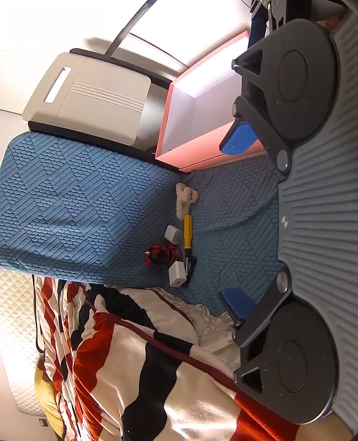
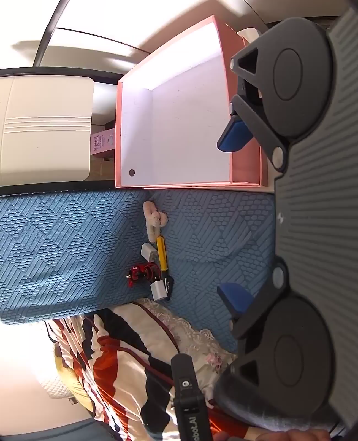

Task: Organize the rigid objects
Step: 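Move both grippers toward the objects on the blue mat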

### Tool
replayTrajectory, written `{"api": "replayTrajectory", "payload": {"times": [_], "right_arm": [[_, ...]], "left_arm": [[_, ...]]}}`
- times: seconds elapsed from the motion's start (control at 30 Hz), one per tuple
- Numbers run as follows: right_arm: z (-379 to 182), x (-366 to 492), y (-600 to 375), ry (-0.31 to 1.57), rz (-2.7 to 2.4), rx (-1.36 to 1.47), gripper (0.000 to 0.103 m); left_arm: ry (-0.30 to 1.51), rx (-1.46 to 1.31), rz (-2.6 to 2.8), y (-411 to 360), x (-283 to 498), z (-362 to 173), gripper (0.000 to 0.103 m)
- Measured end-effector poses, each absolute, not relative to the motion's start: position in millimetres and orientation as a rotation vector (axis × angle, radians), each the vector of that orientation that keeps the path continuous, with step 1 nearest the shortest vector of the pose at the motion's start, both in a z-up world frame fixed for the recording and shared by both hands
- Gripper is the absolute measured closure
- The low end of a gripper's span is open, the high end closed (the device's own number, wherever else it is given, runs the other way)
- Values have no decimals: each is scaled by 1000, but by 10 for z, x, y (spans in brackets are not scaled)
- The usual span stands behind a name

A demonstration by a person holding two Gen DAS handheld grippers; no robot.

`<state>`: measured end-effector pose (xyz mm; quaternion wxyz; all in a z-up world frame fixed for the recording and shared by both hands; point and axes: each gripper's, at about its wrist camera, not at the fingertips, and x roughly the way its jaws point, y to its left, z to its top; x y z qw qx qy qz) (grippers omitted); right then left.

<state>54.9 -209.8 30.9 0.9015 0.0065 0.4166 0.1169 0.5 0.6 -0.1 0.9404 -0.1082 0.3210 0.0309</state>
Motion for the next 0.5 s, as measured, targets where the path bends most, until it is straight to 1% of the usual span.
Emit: {"api": "replayTrajectory", "payload": {"times": [0.5], "right_arm": [[294,546,-2022,869,246,4,0]], "left_arm": [[638,-216,64,18,21,42,0]]}}
